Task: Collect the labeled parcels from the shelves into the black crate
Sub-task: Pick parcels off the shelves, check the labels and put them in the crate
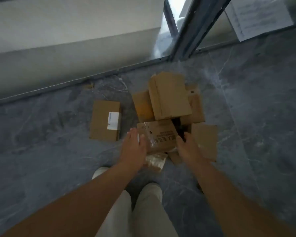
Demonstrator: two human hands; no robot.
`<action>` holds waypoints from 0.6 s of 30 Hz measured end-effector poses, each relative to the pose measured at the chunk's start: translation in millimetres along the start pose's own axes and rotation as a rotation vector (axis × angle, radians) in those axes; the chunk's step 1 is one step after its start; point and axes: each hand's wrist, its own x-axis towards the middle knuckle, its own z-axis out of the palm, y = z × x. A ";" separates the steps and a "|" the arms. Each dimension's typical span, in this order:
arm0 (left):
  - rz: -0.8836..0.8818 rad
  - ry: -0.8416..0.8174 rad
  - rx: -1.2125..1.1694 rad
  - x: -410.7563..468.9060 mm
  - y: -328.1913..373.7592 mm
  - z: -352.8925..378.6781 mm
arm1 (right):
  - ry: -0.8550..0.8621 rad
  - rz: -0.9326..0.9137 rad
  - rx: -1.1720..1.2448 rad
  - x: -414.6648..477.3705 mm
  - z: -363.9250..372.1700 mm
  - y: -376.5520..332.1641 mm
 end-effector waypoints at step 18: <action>-0.190 0.150 -0.445 -89.3 107.5 -114.8 | -0.112 0.053 0.297 -124.9 -25.3 -93.3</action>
